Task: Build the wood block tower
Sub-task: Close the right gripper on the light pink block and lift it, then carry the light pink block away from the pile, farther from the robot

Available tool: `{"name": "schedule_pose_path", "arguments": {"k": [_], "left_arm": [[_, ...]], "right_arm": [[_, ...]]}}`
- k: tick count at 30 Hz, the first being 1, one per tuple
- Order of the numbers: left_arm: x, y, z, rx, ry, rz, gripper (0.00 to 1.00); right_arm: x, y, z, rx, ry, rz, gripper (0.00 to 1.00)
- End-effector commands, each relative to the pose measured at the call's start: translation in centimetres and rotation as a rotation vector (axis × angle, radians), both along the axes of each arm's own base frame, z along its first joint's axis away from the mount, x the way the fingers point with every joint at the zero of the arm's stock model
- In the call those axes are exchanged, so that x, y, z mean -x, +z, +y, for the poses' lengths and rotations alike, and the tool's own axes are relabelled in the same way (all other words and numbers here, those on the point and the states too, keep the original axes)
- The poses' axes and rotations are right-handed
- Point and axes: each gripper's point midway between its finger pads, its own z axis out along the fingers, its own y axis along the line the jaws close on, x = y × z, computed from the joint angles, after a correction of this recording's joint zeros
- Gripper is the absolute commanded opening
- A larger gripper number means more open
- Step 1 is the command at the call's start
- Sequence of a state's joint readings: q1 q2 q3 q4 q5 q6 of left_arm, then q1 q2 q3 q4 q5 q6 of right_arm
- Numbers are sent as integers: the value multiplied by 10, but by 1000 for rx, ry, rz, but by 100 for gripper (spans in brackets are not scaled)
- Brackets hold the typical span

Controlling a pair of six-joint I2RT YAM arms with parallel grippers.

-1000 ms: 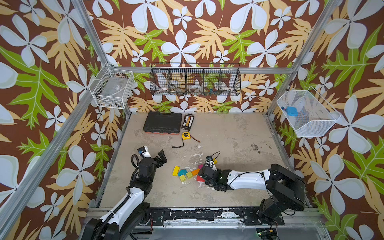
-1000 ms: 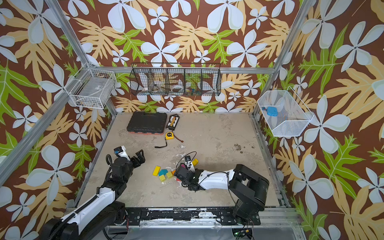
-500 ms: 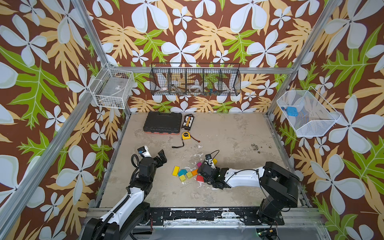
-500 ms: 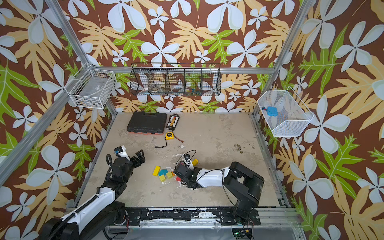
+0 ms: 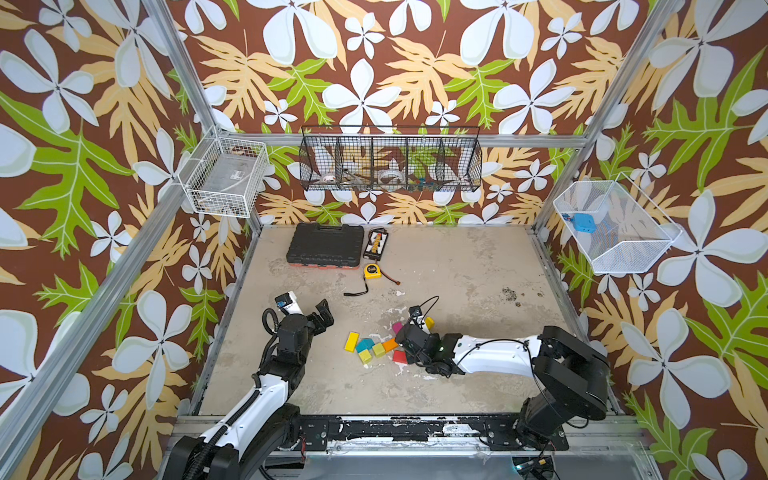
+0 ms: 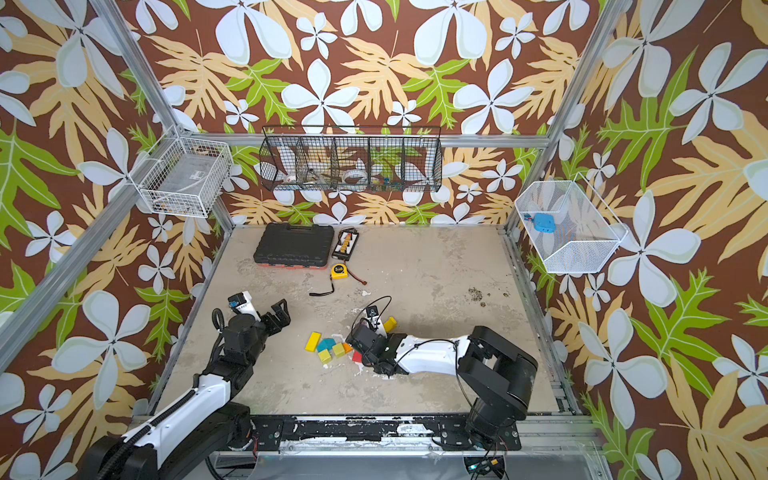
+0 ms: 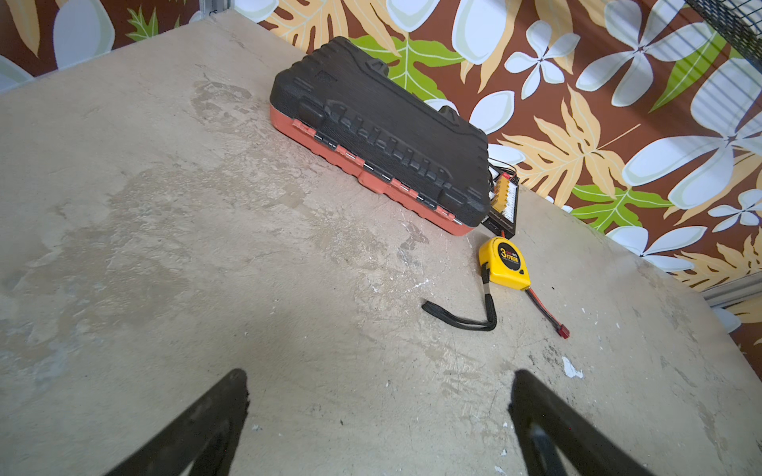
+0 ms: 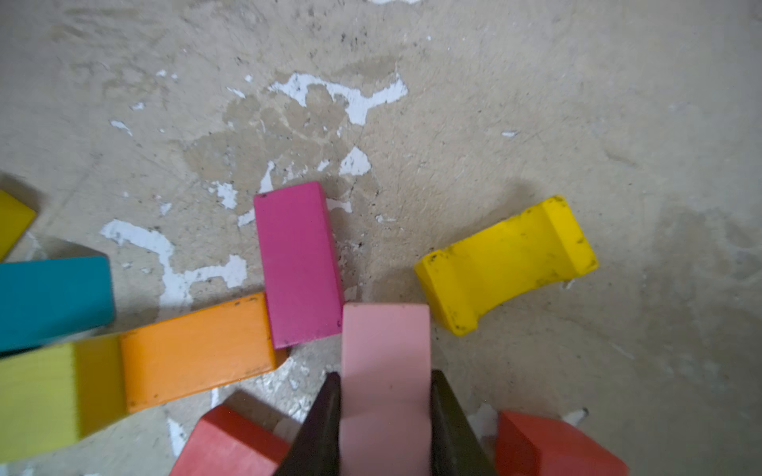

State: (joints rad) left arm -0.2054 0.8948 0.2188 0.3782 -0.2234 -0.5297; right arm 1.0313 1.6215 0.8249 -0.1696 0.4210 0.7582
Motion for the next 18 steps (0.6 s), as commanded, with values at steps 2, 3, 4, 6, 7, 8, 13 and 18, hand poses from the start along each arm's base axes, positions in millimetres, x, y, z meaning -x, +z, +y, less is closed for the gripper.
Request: {"name": "schedule_pose_path", "arguments": {"k": [2,3,4,6,7,8,13,18], "left_arm": [[-3,8,-1,1,-2,-27,100],[-3,8,-1,1,-2,-28,100],[-3,9,-1,2,-2,-29,100],[-3,9,0,2,-1,-30,100],[-3,8,0,2,-1,-30,100],[-3,9,0,2,-1,-32,100],[-3,8,-1,2,-3,-30,100],[-3,9,-1,2,-2,-32,100]], "right_arm": [[-4,28,-8,4,-17,-57,26],[-6,37,-8,-8,-20,-76,27],[-8,46,-8,-21,-21,-98,26],[-14,63,-11,-42,-32,-156,24],[-19,71,-13,-46,-46,-185,23],[-26,80,-19,-45,-72,-214,23],[-59,89,-43,-108,-163,-220,20],[-89,91,-65,-134,-228,-225,21]]}}
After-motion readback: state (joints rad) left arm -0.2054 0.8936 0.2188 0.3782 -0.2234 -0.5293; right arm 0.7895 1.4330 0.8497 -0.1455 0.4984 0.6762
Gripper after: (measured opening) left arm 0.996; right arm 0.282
